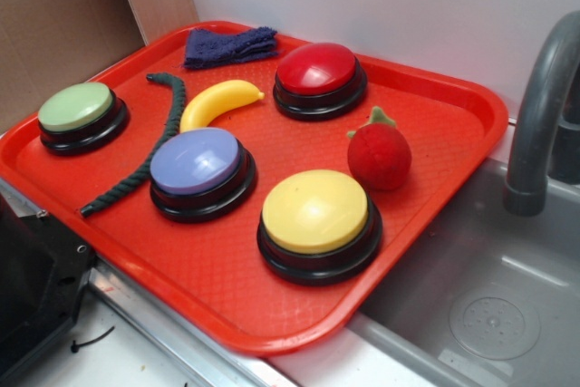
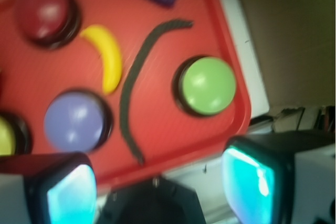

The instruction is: Push the green button.

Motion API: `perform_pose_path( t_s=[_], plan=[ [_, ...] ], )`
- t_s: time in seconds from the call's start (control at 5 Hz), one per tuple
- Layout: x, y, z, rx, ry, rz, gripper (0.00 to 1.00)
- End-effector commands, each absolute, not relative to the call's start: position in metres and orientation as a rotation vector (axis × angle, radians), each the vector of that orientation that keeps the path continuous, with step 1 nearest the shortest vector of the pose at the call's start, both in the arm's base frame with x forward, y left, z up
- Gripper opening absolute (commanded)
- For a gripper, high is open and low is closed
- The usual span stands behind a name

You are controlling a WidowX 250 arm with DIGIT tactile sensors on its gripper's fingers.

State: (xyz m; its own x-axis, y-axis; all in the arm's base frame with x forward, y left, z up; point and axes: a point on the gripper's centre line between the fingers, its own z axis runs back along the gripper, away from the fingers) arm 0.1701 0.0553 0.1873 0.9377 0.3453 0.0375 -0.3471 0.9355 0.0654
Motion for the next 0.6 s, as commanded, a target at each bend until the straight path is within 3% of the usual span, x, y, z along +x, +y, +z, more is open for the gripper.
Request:
perform_pose_path(
  t_s=[0.0, 0.4],
  plan=[
    [0.165, 0.114, 0.145, 0.090, -0.093, 0.654, 1.00],
    [0.168, 0.135, 0.105, 0.097, -0.075, 0.659, 1.00]
  ],
)
